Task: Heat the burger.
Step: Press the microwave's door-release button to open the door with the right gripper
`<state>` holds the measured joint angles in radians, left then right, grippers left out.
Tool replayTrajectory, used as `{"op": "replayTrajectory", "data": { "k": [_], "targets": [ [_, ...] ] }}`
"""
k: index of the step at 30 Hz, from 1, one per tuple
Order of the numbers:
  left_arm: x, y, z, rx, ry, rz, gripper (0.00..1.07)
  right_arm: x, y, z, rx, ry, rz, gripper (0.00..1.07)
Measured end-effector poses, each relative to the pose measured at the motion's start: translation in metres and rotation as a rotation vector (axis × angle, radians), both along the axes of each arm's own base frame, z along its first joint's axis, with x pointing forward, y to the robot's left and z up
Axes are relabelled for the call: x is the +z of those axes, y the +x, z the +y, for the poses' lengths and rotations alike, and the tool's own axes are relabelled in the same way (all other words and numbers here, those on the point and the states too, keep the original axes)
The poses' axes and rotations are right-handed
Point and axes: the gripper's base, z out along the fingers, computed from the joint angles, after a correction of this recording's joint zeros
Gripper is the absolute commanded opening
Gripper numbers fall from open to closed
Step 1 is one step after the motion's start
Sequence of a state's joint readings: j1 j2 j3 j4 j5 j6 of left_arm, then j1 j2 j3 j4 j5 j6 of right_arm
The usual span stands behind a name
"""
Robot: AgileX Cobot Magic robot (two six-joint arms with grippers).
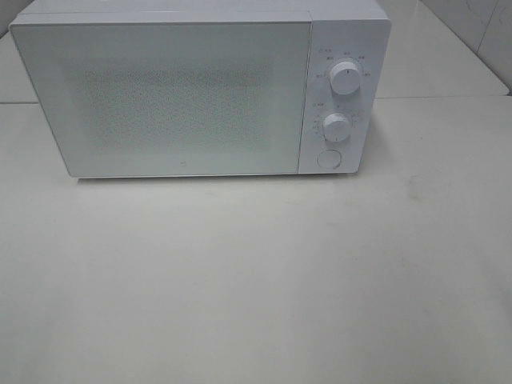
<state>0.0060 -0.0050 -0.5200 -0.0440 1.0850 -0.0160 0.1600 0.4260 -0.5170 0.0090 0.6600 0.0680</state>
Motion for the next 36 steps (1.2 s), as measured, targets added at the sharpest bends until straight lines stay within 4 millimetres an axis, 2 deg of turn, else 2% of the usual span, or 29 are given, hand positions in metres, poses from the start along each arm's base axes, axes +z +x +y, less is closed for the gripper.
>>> {"op": "replayTrajectory", "data": {
  "k": [1, 4, 6, 10, 11, 12, 14, 15, 22, 26, 30, 31, 36],
  "targets": [
    [0.0, 0.0, 0.0, 0.0, 0.0, 0.0, 1.0, -0.001, 0.011, 0.002, 0.0, -0.001, 0.005, 0.75],
    [0.0, 0.0, 0.0, 0.0, 0.0, 0.0, 1.0, -0.001, 0.015, 0.002, -0.001, 0.0, 0.0, 0.75],
    [0.0, 0.0, 0.0, 0.0, 0.0, 0.0, 1.0, -0.003, 0.035, 0.006, -0.002, 0.001, -0.004, 0.75],
    [0.0, 0.0, 0.0, 0.0, 0.0, 0.0, 1.0, -0.006, 0.05, 0.008, -0.002, 0.001, -0.005, 0.75],
    [0.0, 0.0, 0.0, 0.0, 0.0, 0.0, 1.0, -0.009, 0.06, 0.01, -0.003, 0.002, -0.004, 0.75],
    [0.0, 0.0, 0.0, 0.0, 0.0, 0.0, 1.0, -0.009, 0.06, 0.01, -0.003, 0.002, -0.004, 0.75],
    [0.0, 0.0, 0.0, 0.0, 0.0, 0.0, 1.0, -0.014, 0.074, 0.012, -0.003, 0.001, -0.002, 0.75],
    [0.0, 0.0, 0.0, 0.0, 0.0, 0.0, 1.0, -0.014, 0.074, 0.012, -0.003, 0.001, -0.002, 0.75],
    [0.0, 0.0, 0.0, 0.0, 0.0, 0.0, 1.0, -0.031, 0.11, 0.017, -0.005, 0.003, -0.014, 0.75],
    [0.0, 0.0, 0.0, 0.0, 0.0, 0.0, 1.0, -0.041, 0.119, 0.019, -0.006, 0.008, -0.05, 0.75],
    [0.0, 0.0, 0.0, 0.0, 0.0, 0.0, 1.0, -0.062, 0.128, 0.02, -0.009, 0.017, -0.103, 0.75],
    [0.0, 0.0, 0.0, 0.0, 0.0, 0.0, 1.0, -0.062, 0.128, 0.02, -0.009, 0.017, -0.103, 0.75],
    [0.0, 0.0, 0.0, 0.0, 0.0, 0.0, 1.0, -0.09, 0.131, 0.02, -0.008, 0.016, -0.149, 0.75]
  ]
}}
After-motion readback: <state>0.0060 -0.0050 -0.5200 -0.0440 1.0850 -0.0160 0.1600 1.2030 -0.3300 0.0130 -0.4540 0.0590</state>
